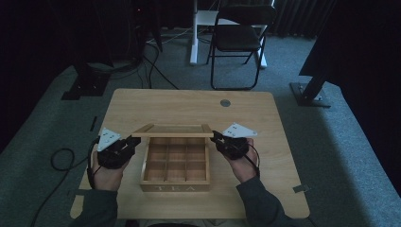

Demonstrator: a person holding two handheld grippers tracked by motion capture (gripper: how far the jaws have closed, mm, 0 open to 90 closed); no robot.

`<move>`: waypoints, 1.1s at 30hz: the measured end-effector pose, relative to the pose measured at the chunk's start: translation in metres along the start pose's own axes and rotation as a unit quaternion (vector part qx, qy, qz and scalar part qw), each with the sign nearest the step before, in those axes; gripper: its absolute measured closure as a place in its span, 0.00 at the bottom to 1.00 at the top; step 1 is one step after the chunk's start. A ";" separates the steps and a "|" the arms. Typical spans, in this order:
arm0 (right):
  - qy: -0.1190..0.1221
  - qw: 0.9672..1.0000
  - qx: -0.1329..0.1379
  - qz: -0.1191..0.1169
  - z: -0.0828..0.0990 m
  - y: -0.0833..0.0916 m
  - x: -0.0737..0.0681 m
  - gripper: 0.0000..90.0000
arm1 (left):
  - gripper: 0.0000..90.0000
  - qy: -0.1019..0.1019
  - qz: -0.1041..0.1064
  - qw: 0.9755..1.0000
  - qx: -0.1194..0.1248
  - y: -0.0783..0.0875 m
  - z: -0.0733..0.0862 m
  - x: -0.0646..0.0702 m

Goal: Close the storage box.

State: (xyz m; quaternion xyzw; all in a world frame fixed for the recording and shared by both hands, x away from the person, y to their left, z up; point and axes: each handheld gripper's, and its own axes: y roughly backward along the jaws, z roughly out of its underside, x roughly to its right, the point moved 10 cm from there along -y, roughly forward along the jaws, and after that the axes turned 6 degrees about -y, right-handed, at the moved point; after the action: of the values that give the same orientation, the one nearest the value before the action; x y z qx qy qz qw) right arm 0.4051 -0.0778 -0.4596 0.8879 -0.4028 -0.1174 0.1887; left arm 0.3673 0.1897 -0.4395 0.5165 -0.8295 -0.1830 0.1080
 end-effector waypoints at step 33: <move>-0.010 1.000 -0.010 -0.013 0.019 0.005 -0.011 0.90 | 0.83 -0.003 0.007 1.000 -0.020 0.002 0.025 0.002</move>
State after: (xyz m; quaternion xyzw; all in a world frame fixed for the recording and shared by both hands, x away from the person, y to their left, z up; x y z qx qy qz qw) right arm 0.3883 -0.0770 -0.4739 0.8899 -0.3922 -0.1325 0.1917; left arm 0.3550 0.1932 -0.4617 0.5075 -0.8298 -0.2005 0.1168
